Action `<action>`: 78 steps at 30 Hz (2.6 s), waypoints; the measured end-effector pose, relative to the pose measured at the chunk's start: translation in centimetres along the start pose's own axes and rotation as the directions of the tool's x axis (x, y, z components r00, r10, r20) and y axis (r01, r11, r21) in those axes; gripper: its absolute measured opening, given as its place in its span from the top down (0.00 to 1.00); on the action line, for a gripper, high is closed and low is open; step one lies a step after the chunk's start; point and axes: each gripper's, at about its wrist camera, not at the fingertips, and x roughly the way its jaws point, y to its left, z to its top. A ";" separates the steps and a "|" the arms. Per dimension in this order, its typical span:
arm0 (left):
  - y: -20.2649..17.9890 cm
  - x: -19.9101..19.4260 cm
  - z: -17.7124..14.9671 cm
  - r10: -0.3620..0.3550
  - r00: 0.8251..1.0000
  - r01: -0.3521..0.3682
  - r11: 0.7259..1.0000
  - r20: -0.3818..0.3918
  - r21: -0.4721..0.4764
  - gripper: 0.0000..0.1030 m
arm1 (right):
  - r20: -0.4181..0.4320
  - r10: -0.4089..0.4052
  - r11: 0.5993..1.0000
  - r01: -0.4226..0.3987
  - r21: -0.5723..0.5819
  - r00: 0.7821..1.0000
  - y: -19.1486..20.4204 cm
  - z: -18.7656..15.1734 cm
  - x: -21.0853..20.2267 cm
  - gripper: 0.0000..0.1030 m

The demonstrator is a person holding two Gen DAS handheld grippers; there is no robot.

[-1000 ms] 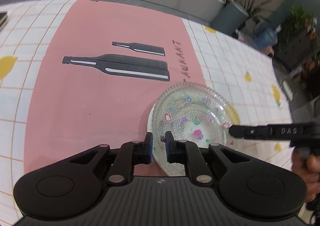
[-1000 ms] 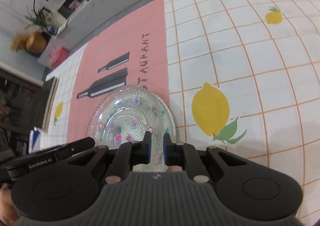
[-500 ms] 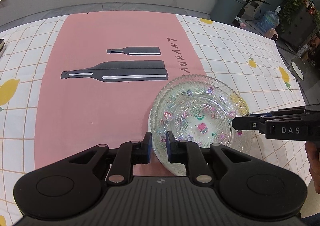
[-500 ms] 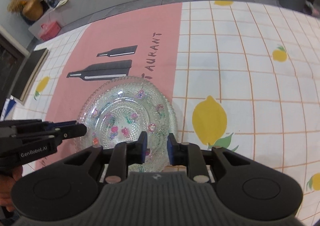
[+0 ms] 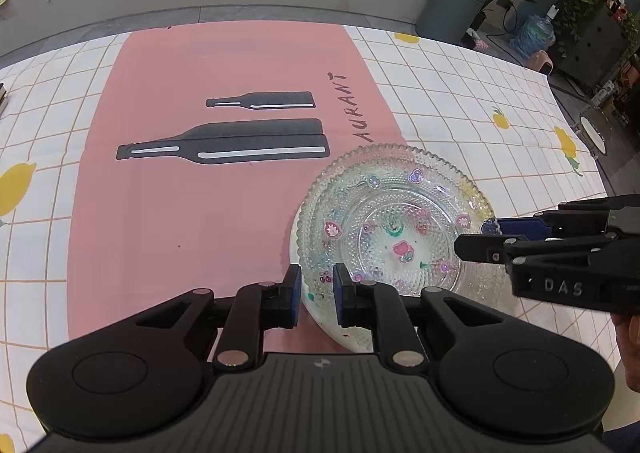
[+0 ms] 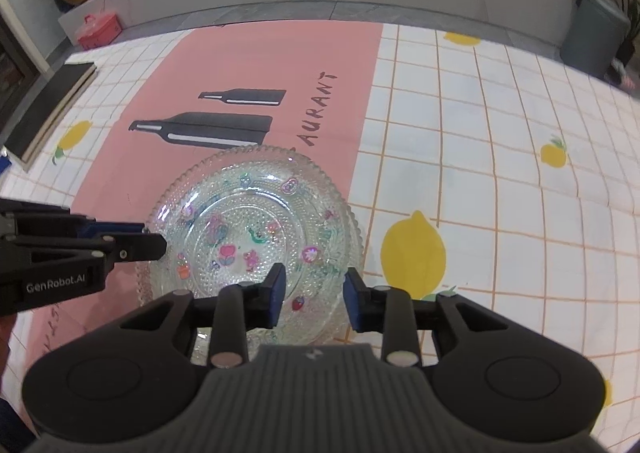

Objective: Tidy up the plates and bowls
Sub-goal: 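Lower the second glass plate onto the plate stack with both tools, then open both tools and lift them away from the plate stack, then move both tools to the rim of the steel bowl holding the nested bowls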

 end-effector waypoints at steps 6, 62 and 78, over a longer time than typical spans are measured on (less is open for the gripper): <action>-0.3 0.2 -0.1 -0.015 1.000 0.015 1.000 -0.010 0.001 0.81 | 0.018 -0.083 0.992 0.084 -0.091 0.996 1.1 -0.3 0.0 0.66; -3.2 -10.6 -4.9 0.074 0.973 -0.078 0.997 0.218 0.012 0.28 | 0.190 -0.044 0.999 0.039 0.028 0.981 0.4 -2.9 -9.3 0.38; -6.3 -11.7 -9.2 0.027 0.989 -0.044 0.993 0.145 0.111 0.21 | 0.185 0.006 0.986 -0.037 0.163 0.983 0.0 -9.9 -12.5 0.16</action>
